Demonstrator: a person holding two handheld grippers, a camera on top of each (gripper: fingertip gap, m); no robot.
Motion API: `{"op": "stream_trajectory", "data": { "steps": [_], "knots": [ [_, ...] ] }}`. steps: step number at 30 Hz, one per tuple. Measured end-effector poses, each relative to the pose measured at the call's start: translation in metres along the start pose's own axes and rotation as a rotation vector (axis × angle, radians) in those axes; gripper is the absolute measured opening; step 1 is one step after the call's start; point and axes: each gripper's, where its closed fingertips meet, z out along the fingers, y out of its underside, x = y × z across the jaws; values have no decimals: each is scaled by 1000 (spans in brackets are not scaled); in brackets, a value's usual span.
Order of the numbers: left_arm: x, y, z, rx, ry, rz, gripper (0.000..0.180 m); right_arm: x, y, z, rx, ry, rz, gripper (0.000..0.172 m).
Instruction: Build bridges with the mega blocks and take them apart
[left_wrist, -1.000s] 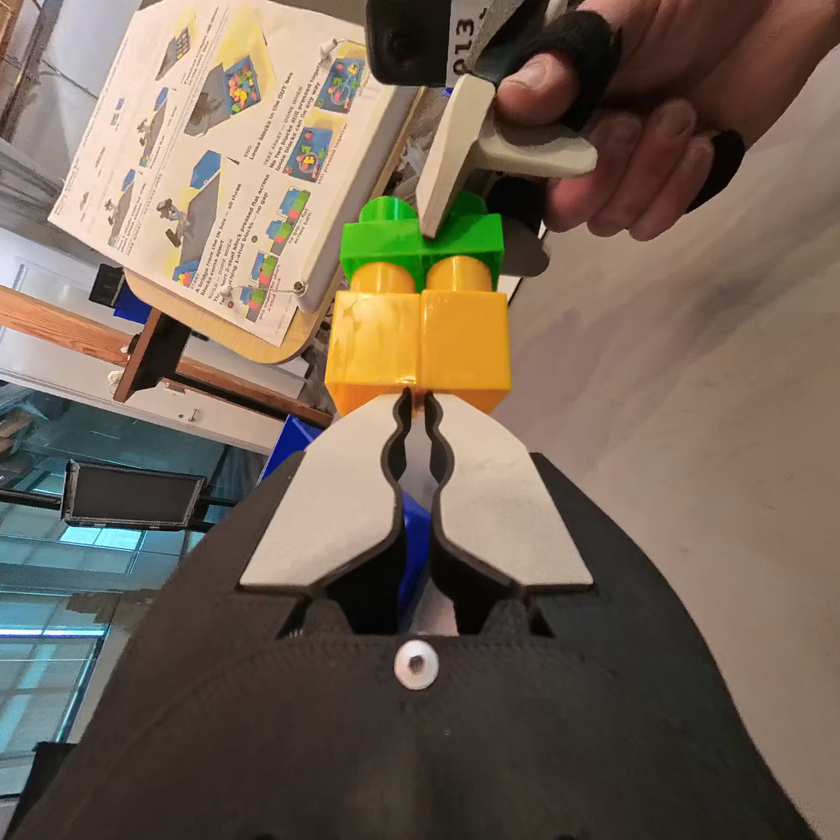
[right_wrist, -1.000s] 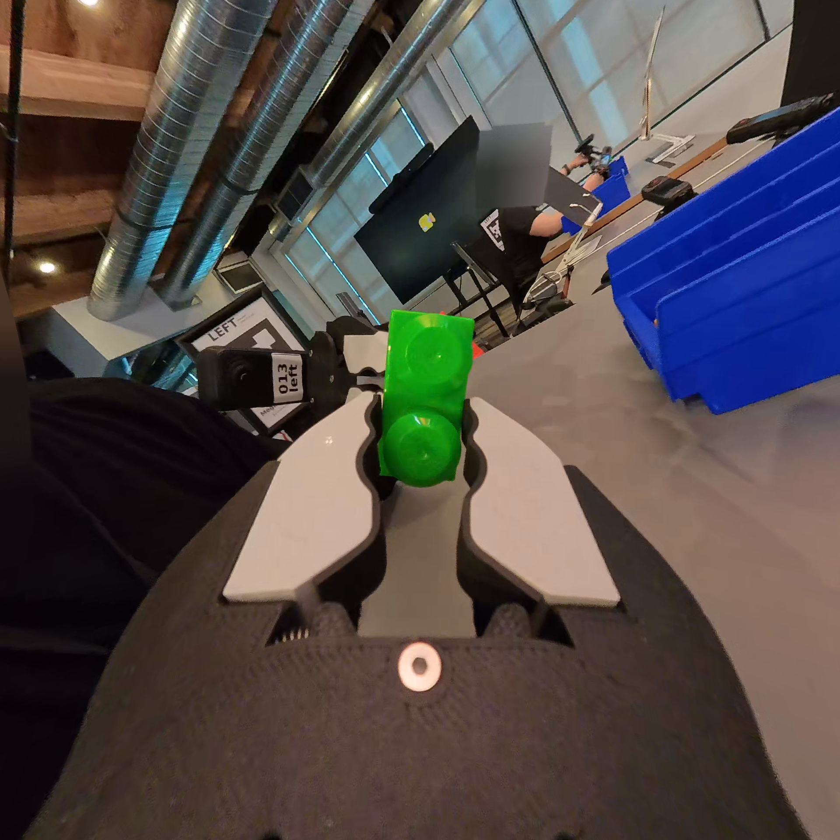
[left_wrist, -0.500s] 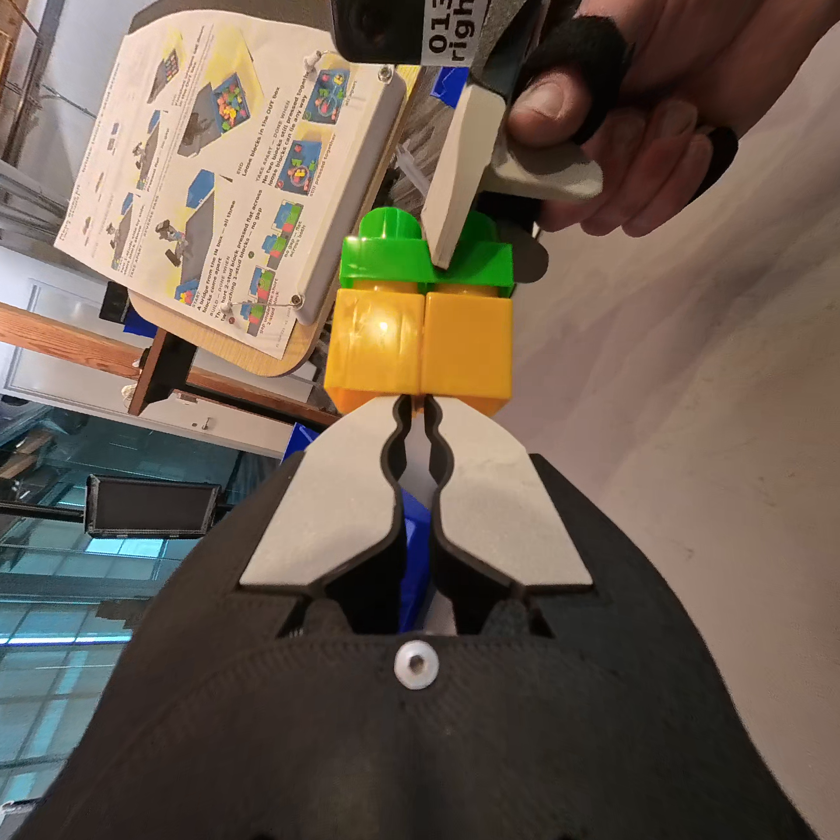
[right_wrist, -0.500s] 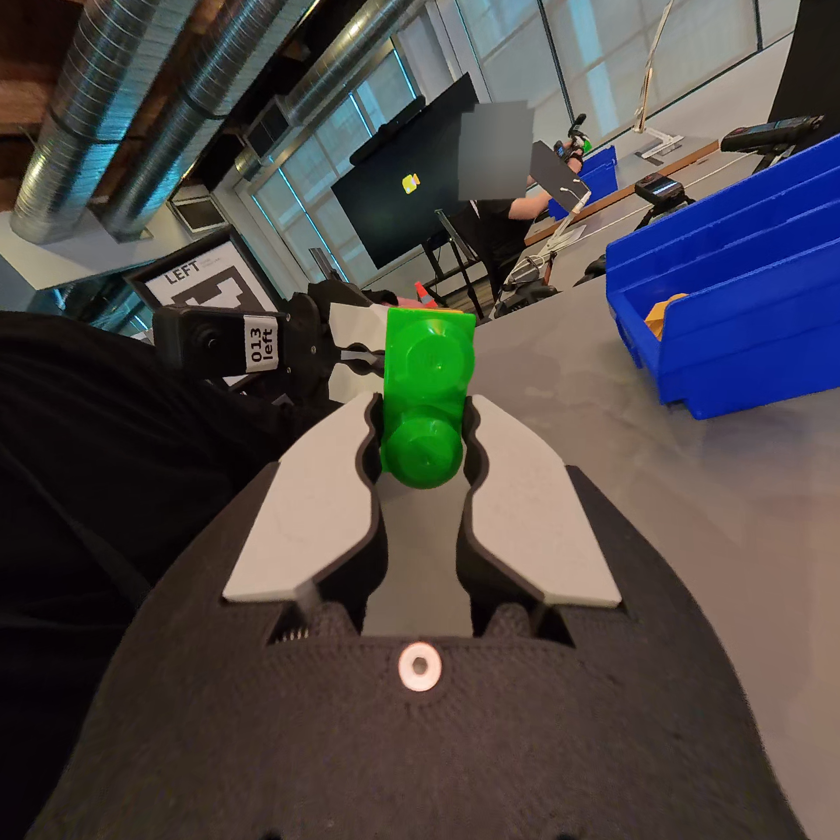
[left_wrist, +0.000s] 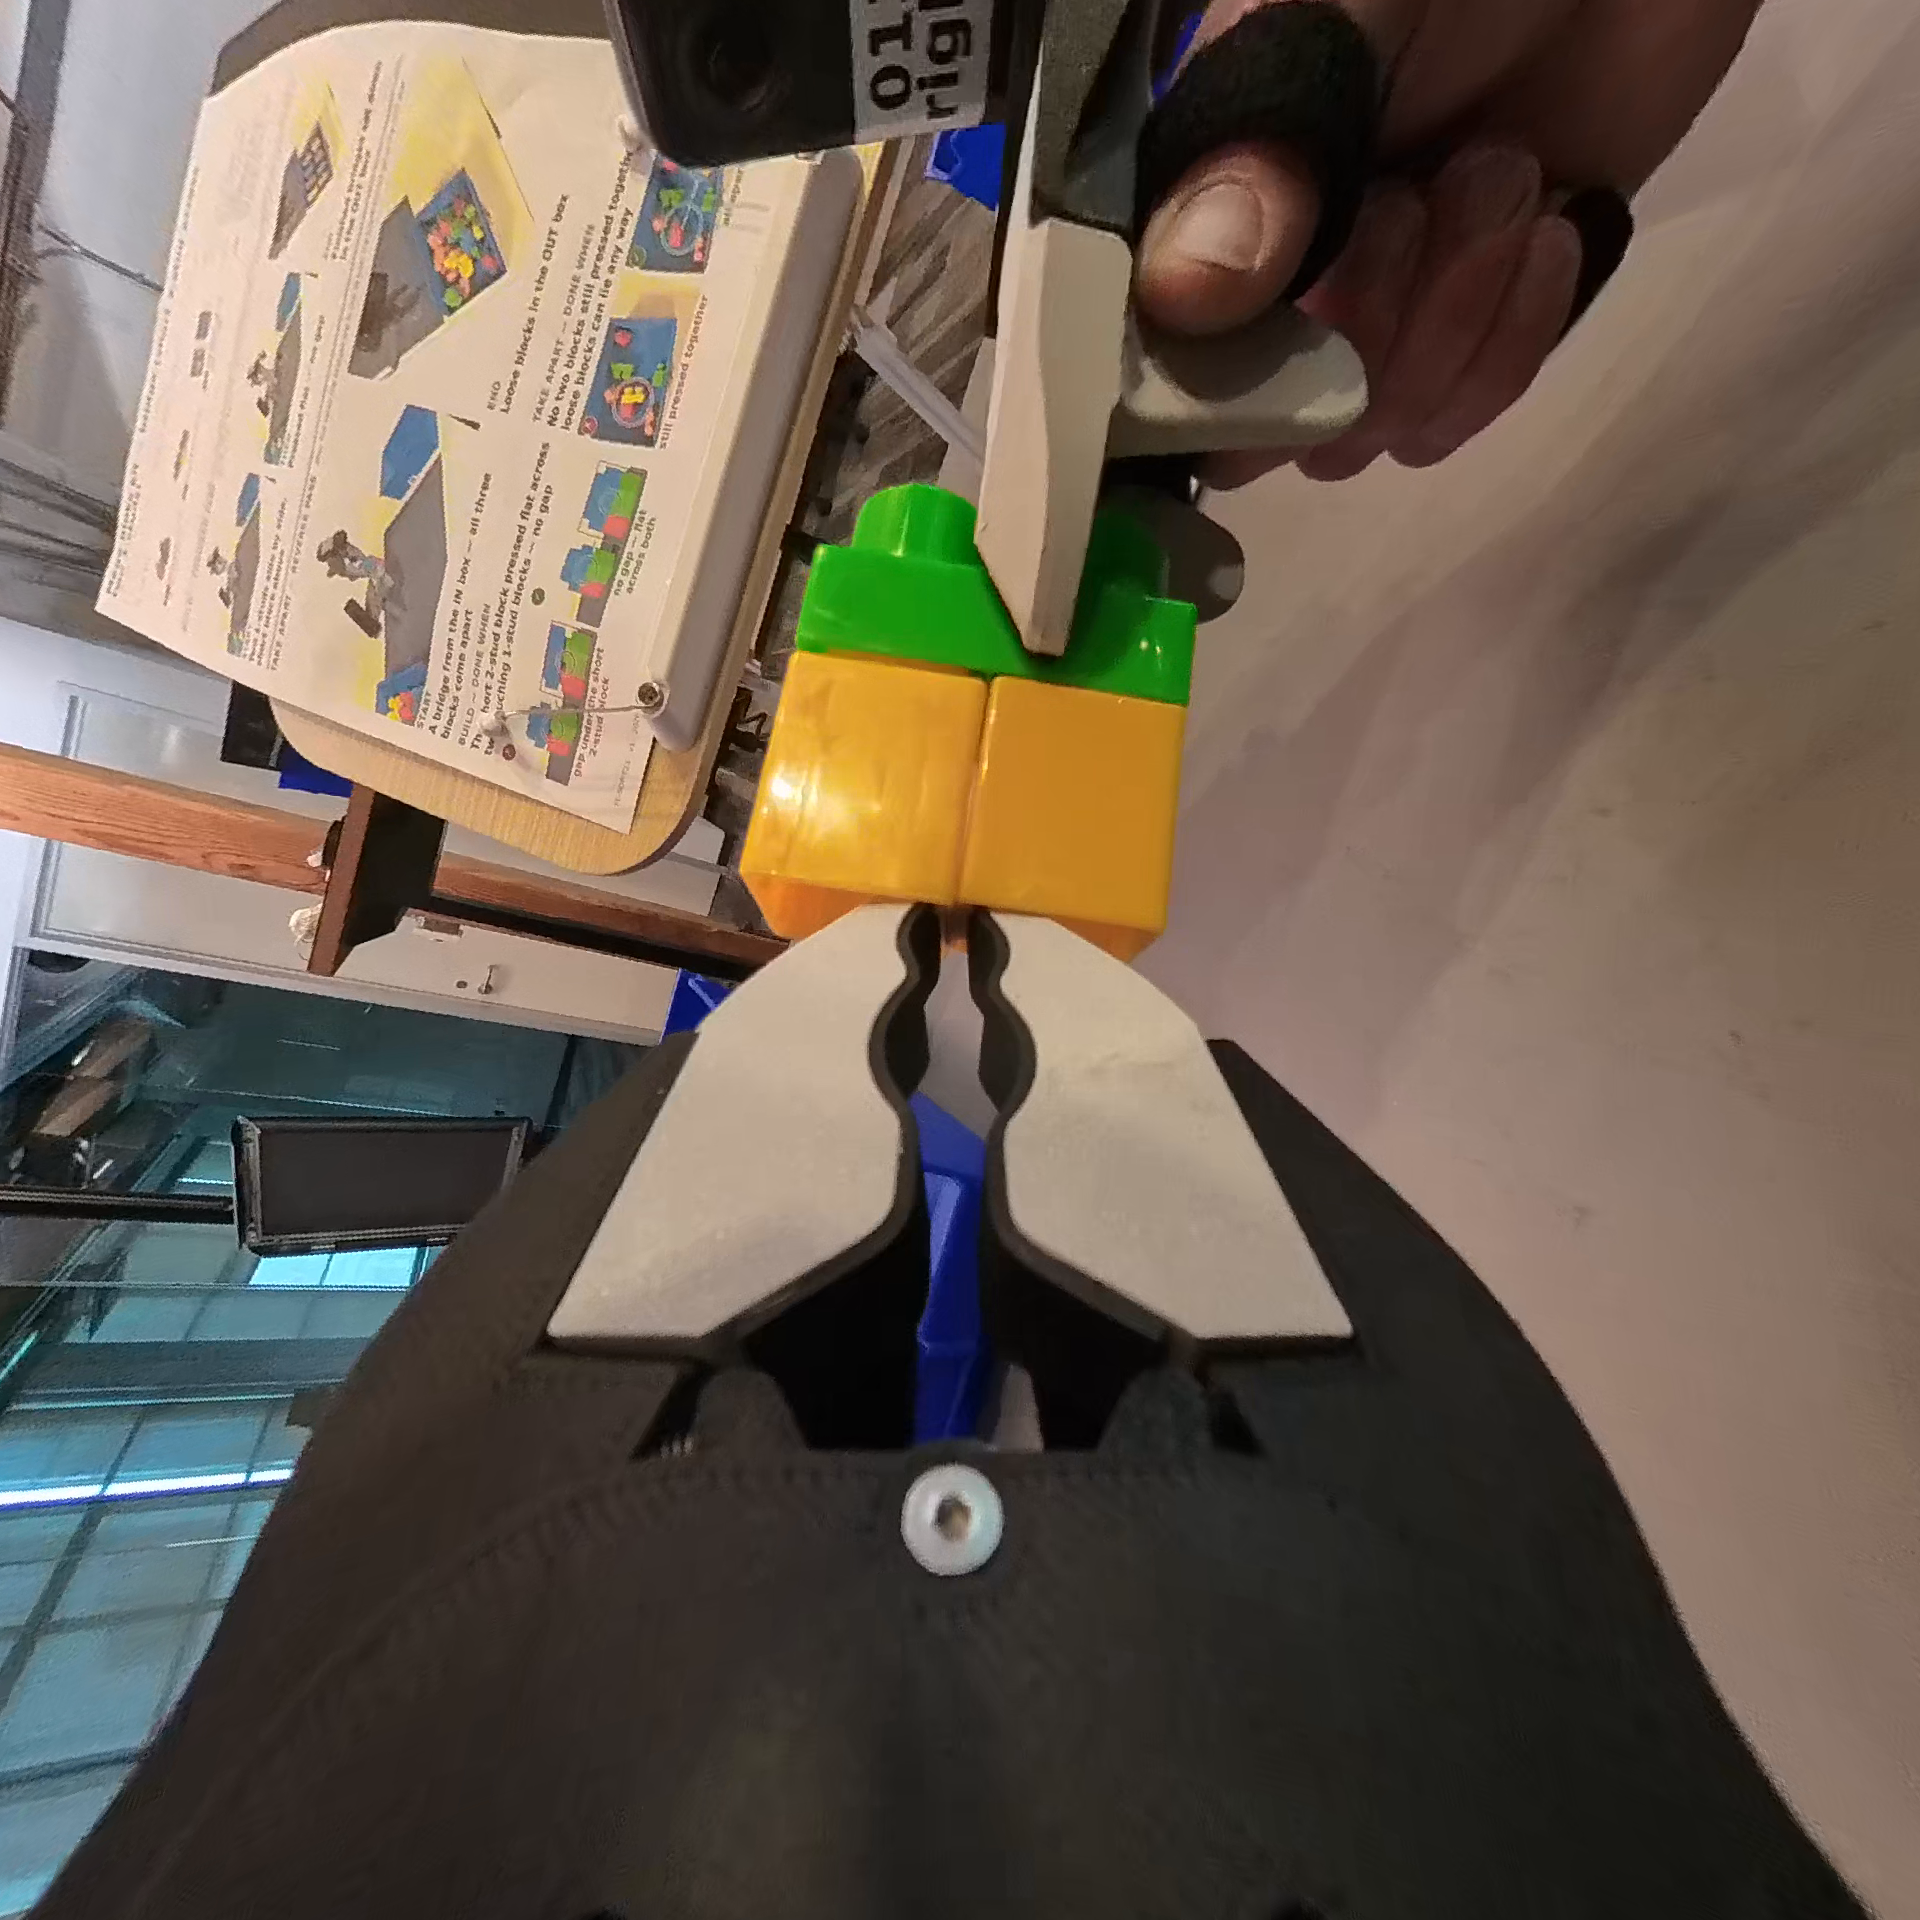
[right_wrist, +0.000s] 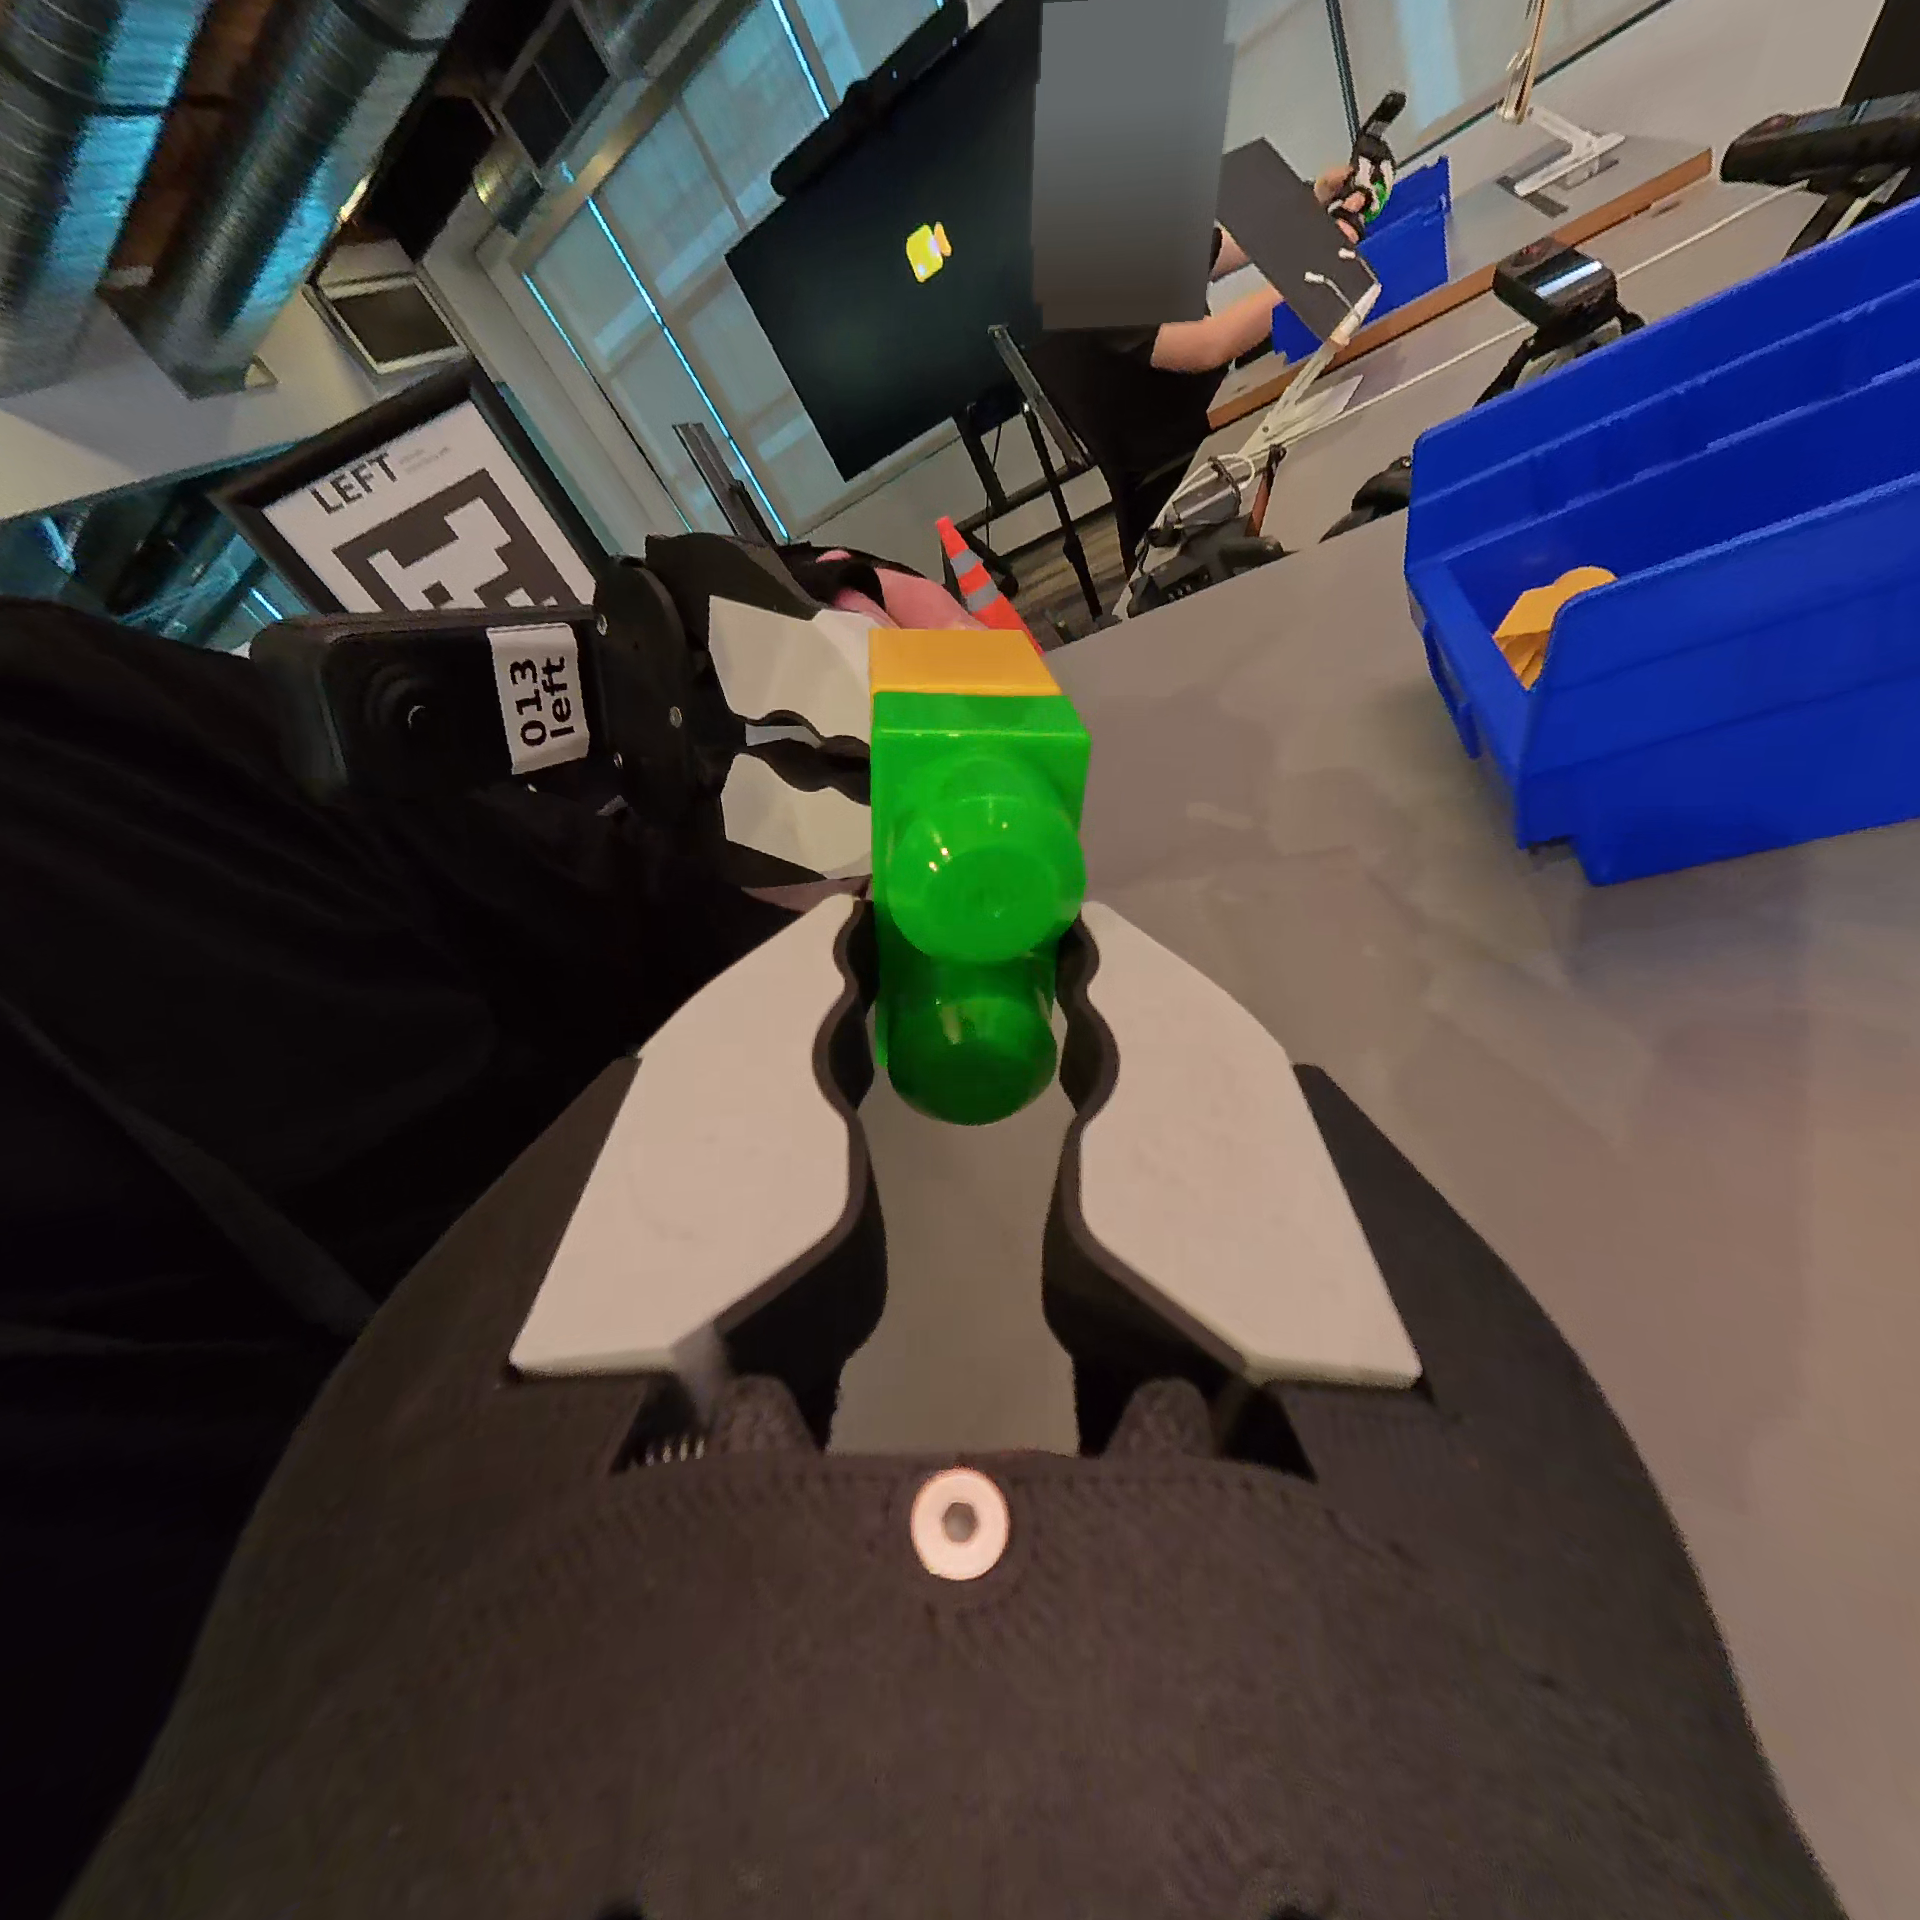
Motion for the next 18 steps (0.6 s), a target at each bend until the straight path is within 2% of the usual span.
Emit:
{"op": "stream_trajectory", "data": {
  "steps": [5, 7, 10, 14, 15, 18],
  "knots": [
    [-2, -3, -1, 28, -17, -27, 5, -1, -6, -2, -6, -4, -18, 34],
    [-1, -8, -1, 46, -19, -22, 5, 0, -14, -6, 34, 3, -16, 45],
    [1, -11, 3, 47, -14, -11, 5, 0, -16, -8, 57, 8, -19, 50],
    [4, -15, 5, 62, 5, -7, 5, -4, -25, -13, 123, -20, -19, 42],
    [5, -15, 5, 61, 7, -8, 5, -5, -25, -14, 124, -33, -18, 34],
    [7, -14, 7, 62, 16, -4, 5, -4, -24, -14, 115, -18, -23, 34]
  ]
}}
